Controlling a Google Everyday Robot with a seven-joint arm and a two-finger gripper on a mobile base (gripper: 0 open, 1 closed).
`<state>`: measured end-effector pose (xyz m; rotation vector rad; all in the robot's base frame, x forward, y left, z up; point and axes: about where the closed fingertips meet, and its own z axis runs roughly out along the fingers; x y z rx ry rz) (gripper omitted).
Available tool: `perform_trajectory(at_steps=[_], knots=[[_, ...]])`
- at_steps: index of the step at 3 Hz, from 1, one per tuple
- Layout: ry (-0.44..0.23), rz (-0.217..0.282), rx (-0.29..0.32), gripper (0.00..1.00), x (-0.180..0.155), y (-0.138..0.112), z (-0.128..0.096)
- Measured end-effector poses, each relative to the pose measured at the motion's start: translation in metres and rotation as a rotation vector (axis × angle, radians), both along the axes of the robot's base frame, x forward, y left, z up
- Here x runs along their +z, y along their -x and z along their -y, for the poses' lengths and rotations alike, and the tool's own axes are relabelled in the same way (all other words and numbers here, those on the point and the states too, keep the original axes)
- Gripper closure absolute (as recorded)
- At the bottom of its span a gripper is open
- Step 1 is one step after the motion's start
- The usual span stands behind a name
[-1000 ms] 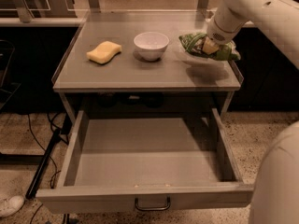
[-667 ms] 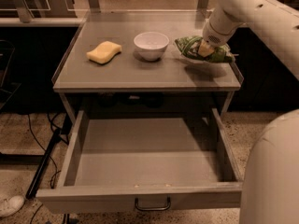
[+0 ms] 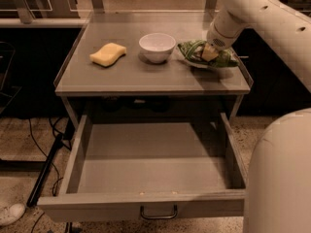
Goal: Pick green jalapeno chip bag from top drawer and place on counter
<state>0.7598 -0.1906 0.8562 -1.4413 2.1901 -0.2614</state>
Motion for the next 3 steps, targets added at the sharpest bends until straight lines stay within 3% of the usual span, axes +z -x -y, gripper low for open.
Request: perform_trajectory(at_steps=[2, 3], knots=[[-0.026, -0.030, 0.014, 0.97, -0.0099, -0.0010, -0.0071], [-0.026, -0.030, 0.014, 0.74, -0.0100, -0.0010, -0.0071]])
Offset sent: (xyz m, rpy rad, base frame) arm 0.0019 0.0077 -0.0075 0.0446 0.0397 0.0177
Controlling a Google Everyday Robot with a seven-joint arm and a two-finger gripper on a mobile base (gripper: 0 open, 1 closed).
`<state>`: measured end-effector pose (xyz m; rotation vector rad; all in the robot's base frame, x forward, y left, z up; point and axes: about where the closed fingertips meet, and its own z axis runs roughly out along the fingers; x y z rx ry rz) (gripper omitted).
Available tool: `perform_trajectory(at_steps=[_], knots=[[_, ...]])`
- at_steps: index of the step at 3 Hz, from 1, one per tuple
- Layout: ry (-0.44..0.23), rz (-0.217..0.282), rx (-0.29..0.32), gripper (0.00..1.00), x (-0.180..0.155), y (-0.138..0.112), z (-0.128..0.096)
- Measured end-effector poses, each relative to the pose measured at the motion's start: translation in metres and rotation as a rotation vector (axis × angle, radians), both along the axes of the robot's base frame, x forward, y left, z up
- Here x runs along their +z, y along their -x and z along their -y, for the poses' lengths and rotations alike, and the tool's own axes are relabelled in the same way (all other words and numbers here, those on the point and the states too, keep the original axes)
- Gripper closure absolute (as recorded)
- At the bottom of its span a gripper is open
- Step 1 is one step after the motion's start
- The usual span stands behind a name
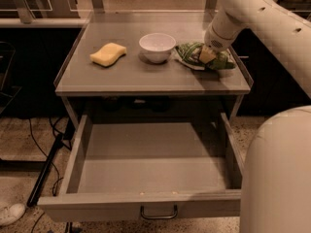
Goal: Pick green jalapeno chip bag from top drawer and place on counter
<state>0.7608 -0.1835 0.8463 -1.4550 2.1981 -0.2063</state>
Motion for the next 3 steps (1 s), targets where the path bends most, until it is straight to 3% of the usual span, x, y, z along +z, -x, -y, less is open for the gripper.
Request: perform_trajectory(at_steps=[1, 3], knots=[[0.000, 0.000, 0.000, 0.43, 0.0000, 0.0000, 0.0000], [0.000, 0.000, 0.000, 0.00, -0.0001, 0.0000, 0.0000]])
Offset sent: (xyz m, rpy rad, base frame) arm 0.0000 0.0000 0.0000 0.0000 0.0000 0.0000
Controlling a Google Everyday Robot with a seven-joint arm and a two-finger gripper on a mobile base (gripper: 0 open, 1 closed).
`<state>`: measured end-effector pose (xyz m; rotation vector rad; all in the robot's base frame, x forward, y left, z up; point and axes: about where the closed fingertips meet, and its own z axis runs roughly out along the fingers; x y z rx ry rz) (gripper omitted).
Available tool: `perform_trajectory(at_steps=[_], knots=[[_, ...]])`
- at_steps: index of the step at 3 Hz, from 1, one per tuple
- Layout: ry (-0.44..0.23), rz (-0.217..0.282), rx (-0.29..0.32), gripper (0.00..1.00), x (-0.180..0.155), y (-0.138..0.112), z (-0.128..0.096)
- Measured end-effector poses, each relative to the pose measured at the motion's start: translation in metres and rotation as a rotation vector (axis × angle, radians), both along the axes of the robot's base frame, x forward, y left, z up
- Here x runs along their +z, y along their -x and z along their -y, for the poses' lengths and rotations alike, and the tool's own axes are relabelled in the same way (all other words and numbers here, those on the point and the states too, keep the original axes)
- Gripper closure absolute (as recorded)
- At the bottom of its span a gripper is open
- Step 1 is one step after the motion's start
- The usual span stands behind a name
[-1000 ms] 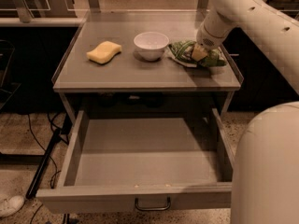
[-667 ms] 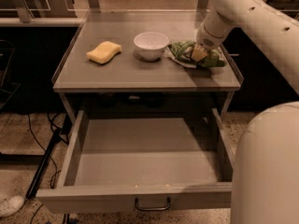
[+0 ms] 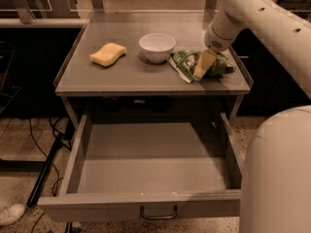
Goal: Pick green jalapeno chip bag from top drawer and place on counter
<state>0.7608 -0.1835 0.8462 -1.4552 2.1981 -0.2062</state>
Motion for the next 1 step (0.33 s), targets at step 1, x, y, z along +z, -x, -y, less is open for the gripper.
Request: perform_trajectory(at_steps=[1], knots=[[0.000, 0.000, 0.000, 0.00, 0.0000, 0.0000, 0.0000]])
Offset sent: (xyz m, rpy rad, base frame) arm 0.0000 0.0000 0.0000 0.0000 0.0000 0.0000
